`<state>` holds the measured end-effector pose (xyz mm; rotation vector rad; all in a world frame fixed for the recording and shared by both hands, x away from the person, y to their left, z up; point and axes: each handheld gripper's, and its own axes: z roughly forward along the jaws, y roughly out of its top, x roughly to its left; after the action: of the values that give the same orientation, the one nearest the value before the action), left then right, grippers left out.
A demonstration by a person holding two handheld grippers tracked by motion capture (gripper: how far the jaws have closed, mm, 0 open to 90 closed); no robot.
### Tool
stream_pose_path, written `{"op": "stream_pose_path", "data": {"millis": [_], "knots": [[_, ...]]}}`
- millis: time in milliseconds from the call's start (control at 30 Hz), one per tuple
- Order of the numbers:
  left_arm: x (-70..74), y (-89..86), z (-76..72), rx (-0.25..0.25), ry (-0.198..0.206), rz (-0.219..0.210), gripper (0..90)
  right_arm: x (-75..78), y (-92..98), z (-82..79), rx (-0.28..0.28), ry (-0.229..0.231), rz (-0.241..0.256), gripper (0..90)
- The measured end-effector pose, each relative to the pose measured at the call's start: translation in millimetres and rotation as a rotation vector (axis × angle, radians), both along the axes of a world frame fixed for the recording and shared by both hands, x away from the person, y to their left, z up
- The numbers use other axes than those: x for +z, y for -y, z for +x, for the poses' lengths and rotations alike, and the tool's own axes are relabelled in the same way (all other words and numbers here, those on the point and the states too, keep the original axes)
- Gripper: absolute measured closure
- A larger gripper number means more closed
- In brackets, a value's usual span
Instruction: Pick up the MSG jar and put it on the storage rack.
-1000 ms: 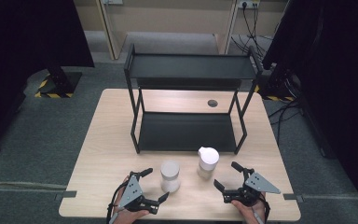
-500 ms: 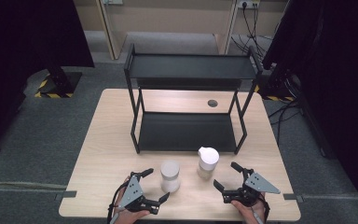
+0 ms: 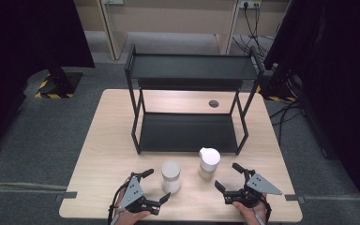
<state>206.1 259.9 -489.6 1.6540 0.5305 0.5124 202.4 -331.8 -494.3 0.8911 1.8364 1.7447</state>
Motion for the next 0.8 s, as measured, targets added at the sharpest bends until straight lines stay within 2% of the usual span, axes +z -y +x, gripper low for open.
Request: {"op": "stream_pose_path", "data": {"millis": [500, 800], "knots": [[1.8, 6.6, 1.4, 0.001, -0.023, -0.018, 0.5, -0.5, 0.1, 0.0, -0.001, 0.001, 0.006, 0.4], [8.8, 19.6, 6.2, 0.009, -0.032, 0.003, 0.9, -0.5, -0.5, 0.0, -0.003, 0.002, 0.01, 0.4]]}}
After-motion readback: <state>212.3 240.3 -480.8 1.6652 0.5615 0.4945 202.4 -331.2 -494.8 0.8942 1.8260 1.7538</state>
